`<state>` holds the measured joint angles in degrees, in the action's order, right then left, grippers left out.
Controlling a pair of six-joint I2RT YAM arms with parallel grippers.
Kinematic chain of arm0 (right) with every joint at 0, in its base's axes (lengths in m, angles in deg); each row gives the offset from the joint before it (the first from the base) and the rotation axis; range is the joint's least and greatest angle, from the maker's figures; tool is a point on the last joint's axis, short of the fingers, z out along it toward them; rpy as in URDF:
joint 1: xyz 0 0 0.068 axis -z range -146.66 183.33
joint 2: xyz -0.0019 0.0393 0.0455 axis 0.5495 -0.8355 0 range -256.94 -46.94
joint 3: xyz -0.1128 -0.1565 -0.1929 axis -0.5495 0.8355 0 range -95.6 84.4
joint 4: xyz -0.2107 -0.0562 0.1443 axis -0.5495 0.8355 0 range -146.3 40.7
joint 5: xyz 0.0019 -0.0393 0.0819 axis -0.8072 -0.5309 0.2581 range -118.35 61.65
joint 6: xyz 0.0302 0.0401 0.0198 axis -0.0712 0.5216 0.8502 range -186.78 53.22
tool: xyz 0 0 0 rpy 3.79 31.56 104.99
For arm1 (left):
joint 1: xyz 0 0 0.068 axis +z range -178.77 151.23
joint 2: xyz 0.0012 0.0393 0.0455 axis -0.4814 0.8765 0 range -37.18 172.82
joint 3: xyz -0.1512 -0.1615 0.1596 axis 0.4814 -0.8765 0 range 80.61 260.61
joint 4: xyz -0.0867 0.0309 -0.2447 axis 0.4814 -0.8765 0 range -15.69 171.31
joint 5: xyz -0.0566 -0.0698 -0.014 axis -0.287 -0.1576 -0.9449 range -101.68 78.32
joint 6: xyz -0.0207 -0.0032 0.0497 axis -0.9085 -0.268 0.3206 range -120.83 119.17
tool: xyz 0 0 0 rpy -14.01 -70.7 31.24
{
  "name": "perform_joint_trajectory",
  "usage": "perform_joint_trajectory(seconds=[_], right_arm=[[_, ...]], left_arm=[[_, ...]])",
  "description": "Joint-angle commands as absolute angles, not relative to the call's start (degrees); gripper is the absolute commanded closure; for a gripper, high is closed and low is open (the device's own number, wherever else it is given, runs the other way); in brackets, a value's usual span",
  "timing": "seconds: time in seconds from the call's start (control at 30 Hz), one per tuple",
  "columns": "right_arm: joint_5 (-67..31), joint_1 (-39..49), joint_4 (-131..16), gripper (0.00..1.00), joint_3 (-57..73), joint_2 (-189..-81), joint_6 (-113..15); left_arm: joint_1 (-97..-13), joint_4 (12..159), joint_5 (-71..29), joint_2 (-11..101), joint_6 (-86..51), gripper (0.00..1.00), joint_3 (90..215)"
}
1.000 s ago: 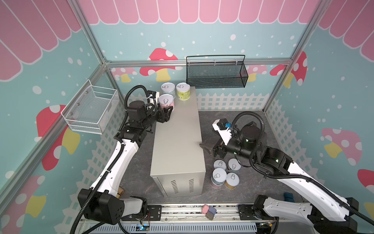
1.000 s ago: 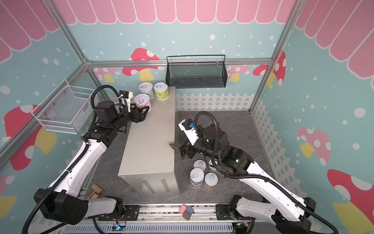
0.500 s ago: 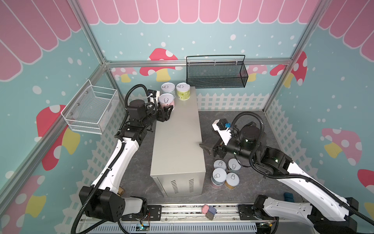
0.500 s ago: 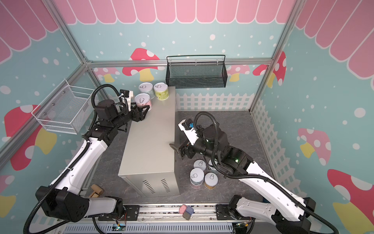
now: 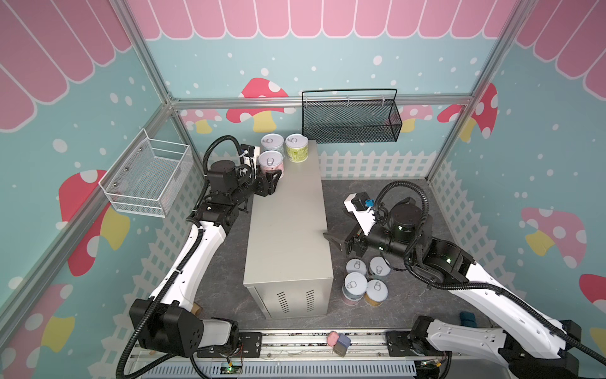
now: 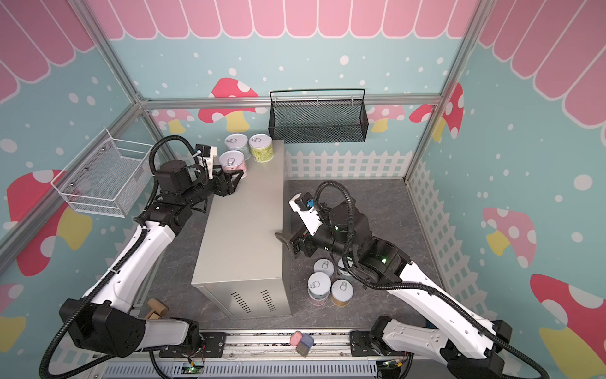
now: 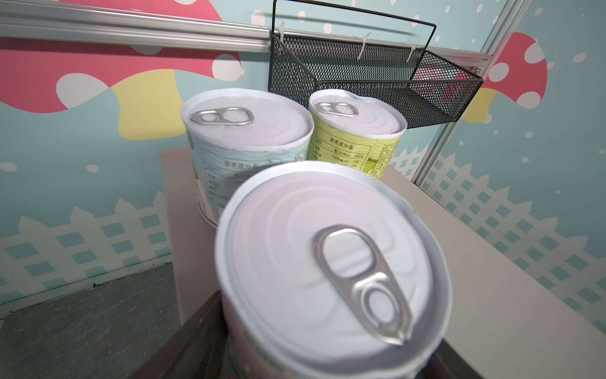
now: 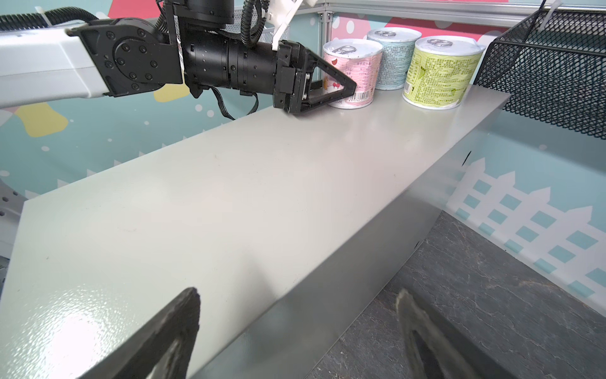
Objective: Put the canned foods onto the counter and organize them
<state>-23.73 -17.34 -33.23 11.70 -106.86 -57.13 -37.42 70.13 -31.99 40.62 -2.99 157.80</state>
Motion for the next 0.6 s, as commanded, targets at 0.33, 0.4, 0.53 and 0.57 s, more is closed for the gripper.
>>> perform_joint_trajectory(seconds=[0.33, 0.4, 0.53, 0.57], right_arm=[[-23.2, -17.5, -33.9, 0.05, 12.3, -105.5, -57.7], [-23.2, -17.6, -33.9, 0.05, 12.5, -105.5, -57.7], [-23.1, -17.6, -34.1, 0.05, 12.6, -105.5, -57.5], [-23.1, -17.6, -34.1, 0.05, 12.6, -105.5, -57.5]], left_arm=[[-36.9, 68.8, -33.6, 41.9, -2.6, 0.21, 158.5], [-36.9, 68.8, -33.4, 41.7, -2.8, 0.16, 158.3], [-37.0, 69.1, -31.8, 39.3, -3.0, 0.08, 157.0], [-36.9, 69.0, -31.4, 38.4, -3.1, 0.06, 156.6]])
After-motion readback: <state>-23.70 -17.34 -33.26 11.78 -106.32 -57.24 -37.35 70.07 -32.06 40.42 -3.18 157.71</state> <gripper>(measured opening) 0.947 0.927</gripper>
